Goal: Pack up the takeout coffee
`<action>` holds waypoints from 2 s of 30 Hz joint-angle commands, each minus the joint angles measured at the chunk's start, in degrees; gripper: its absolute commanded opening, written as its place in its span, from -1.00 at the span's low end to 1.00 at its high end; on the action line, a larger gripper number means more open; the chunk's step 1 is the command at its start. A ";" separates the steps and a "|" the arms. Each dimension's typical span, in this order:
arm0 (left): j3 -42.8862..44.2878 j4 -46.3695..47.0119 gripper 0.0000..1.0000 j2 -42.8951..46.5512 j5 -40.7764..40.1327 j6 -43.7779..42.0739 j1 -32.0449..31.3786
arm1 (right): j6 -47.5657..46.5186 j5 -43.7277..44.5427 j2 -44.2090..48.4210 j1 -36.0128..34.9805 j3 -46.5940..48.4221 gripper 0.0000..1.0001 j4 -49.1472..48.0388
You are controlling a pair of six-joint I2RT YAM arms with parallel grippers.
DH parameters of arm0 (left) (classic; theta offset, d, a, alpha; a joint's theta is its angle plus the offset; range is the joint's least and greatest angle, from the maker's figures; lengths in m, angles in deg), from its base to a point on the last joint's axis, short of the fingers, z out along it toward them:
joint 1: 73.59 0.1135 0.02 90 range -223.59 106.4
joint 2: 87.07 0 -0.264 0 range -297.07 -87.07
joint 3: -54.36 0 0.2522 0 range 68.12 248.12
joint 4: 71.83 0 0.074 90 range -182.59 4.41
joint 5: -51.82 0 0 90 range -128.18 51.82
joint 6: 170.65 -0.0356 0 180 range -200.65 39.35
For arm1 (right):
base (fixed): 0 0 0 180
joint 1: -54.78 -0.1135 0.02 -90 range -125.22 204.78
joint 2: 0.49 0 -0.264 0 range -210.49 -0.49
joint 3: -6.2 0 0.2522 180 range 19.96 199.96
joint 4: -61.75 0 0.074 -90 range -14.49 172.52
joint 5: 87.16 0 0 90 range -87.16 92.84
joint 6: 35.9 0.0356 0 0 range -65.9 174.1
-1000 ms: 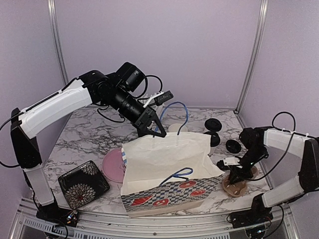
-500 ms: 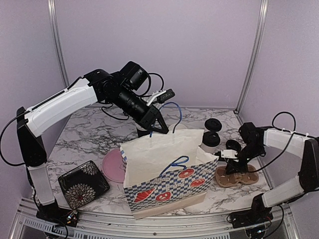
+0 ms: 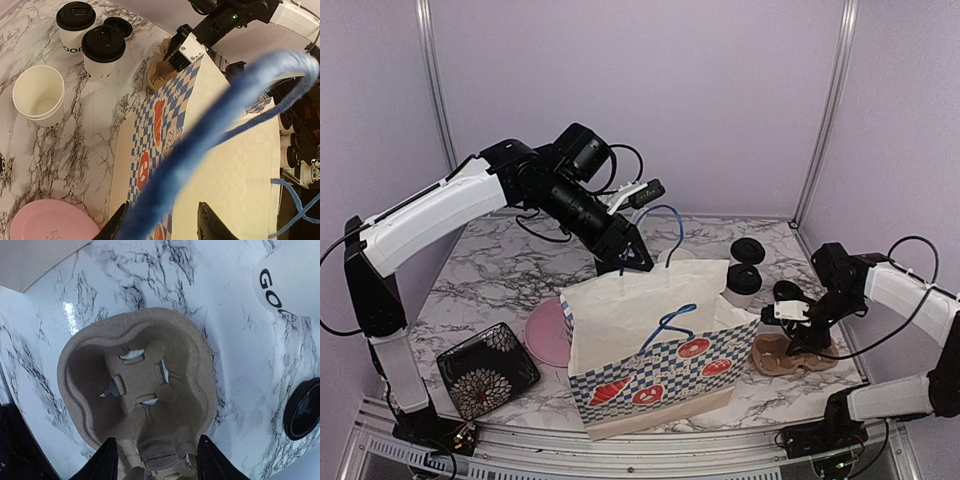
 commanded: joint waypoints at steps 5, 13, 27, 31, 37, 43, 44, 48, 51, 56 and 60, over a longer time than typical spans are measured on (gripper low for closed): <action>-6.74 -1.29 0.05 7.53 -4.78 -4.82 0.18 | -3.50 4.61 1.10 3.79 -0.01 0.09 4.29; -8.73 -1.34 0.06 8.70 -5.54 -4.13 0.18 | -5.43 4.24 -2.07 3.84 1.10 -0.01 3.44; -9.49 -1.37 -0.01 9.13 -6.06 -3.62 0.18 | -7.84 4.51 -5.35 3.41 0.41 -0.10 -0.20; -9.73 -1.41 -0.02 9.43 -6.42 -3.54 0.17 | -7.88 4.42 -5.89 2.86 -0.24 -0.14 -0.70; -10.15 -1.32 -0.03 9.46 -6.64 -3.54 0.21 | -8.23 4.41 -6.00 2.37 -0.60 -0.22 -0.53; -10.99 -1.33 -0.03 9.58 -7.16 -3.68 0.27 | -9.04 4.83 -5.53 1.77 -1.41 -0.24 0.16; -11.09 -1.34 -0.03 9.57 -7.26 -3.68 0.27 | -9.07 4.89 -5.54 1.62 -1.49 -0.24 0.21; -11.47 -1.32 -0.04 9.70 -7.56 -3.76 0.27 | -8.65 5.58 -5.88 1.32 -1.59 -0.26 -0.50; -11.73 -1.39 -0.06 9.69 -7.66 -3.76 0.27 | -8.30 5.58 -6.07 1.15 -1.38 -0.35 -0.63; -11.62 -1.45 -0.10 9.44 -7.61 -3.80 0.27 | -7.79 5.00 -5.90 1.09 -0.56 -0.50 0.10; -10.41 -1.39 -0.17 8.67 -7.08 -4.07 0.33 | -7.11 2.83 -5.40 1.13 1.72 -0.53 2.61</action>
